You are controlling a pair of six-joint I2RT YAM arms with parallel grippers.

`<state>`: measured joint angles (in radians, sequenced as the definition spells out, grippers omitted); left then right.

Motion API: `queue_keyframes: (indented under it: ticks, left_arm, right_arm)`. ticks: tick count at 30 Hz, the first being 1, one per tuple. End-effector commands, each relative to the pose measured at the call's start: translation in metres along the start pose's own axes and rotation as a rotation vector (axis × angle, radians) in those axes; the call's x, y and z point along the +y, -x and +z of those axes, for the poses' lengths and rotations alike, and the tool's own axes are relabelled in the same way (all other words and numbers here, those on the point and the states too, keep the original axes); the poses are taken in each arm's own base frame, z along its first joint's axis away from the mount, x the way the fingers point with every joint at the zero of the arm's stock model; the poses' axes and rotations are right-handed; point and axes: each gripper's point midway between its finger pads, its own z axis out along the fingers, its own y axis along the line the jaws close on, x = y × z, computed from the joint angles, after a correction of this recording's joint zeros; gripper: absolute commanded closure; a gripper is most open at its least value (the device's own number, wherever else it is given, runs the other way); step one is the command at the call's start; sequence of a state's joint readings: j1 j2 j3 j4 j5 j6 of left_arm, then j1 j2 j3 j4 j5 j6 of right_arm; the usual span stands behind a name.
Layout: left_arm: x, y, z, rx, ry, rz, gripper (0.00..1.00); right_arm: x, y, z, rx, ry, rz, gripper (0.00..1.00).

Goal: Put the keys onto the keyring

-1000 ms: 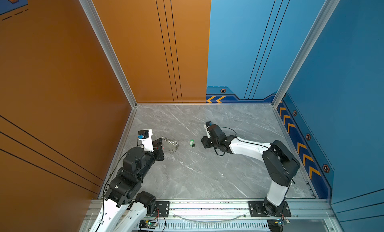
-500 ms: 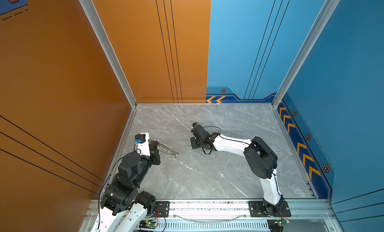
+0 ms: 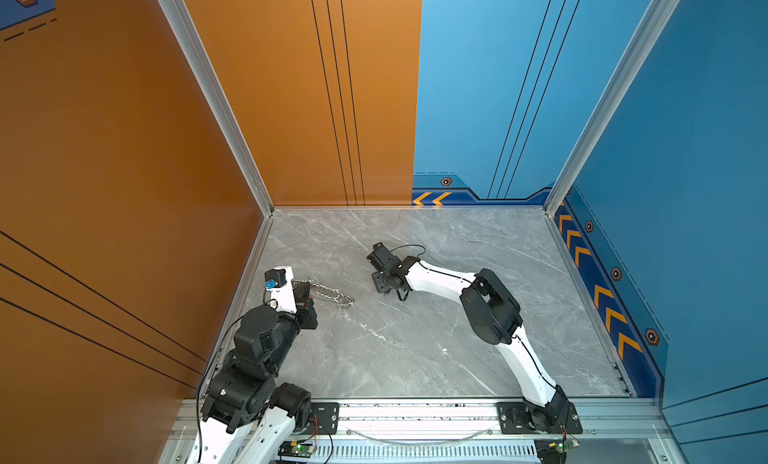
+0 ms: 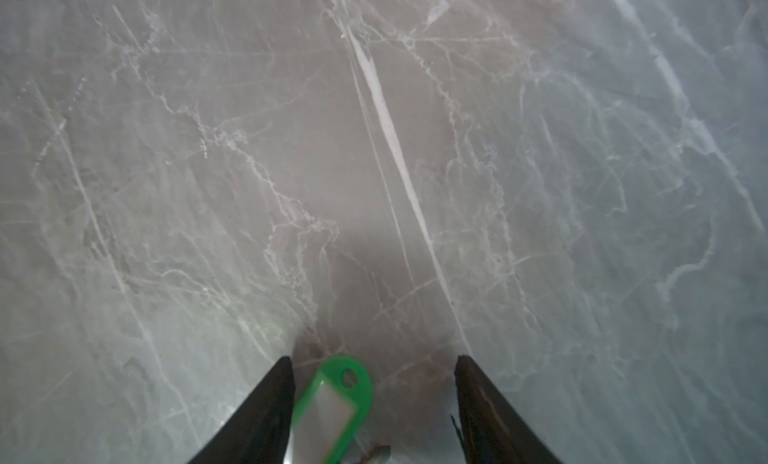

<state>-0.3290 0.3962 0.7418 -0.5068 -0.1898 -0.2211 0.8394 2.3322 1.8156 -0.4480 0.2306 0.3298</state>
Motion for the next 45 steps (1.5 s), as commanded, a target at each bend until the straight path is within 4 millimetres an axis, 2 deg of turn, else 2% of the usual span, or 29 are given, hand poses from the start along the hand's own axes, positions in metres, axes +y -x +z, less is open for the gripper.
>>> queue_keyframes:
  ticks: [1, 8, 11, 13, 16, 20, 23, 26, 31, 32, 37, 39, 45]
  left_arm:
    - [0.000, 0.006, -0.001, -0.030, -0.008, -0.007, 1.00]
    - [0.001, 0.005, 0.003, -0.019, -0.006, -0.022, 1.00]
    - [0.001, 0.003, 0.006, -0.009, -0.007, -0.026, 1.00]
    - [0.001, 0.002, 0.008, -0.004, -0.008, -0.033, 1.00]
    - [0.001, 0.002, 0.011, 0.001, -0.009, -0.046, 1.00]
    - [0.003, 0.001, 0.014, 0.008, -0.010, -0.066, 1.00]
    - [0.005, 0.000, 0.016, 0.010, -0.007, -0.078, 1.00]
    - [0.005, 0.000, 0.015, 0.006, -0.007, -0.080, 1.00]
    - [0.006, 0.000, 0.013, -0.002, -0.002, -0.088, 1.00]
    - [0.006, 0.000, 0.013, -0.001, -0.003, -0.088, 1.00]
    - [0.006, 0.000, 0.015, 0.006, 0.000, -0.086, 1.00]
    - [0.007, -0.001, 0.016, 0.012, 0.000, -0.086, 1.00]
    - [0.007, -0.002, 0.019, 0.017, 0.001, -0.093, 1.00]
  right_arm:
    - [-0.025, -0.028, -0.003, 0.089, -0.093, -0.047, 0.39]
    - [-0.062, -0.074, -0.039, 0.127, -0.132, 0.031, 0.42]
    - [-0.072, -0.091, -0.065, 0.124, -0.146, 0.038, 0.42]
    - [-0.072, -0.105, -0.077, 0.124, -0.124, 0.043, 0.43]
    - [-0.063, -0.113, -0.097, 0.099, -0.085, 0.025, 0.42]
    - [-0.046, -0.097, -0.113, 0.037, 0.005, -0.016, 0.42]
    - [-0.032, -0.084, -0.106, 0.021, 0.078, -0.069, 0.42]
    - [-0.013, -0.080, -0.087, 0.018, 0.145, -0.165, 0.39]
    - [-0.008, -0.067, -0.066, 0.028, 0.133, -0.211, 0.31]
    - [-0.008, -0.066, -0.063, 0.029, 0.127, -0.216, 0.26]
    - [-0.022, -0.064, -0.040, 0.062, 0.050, -0.189, 0.24]
    - [-0.032, -0.071, -0.023, 0.096, 0.012, -0.163, 0.26]
    - [-0.057, -0.064, -0.005, 0.124, -0.010, -0.030, 0.32]
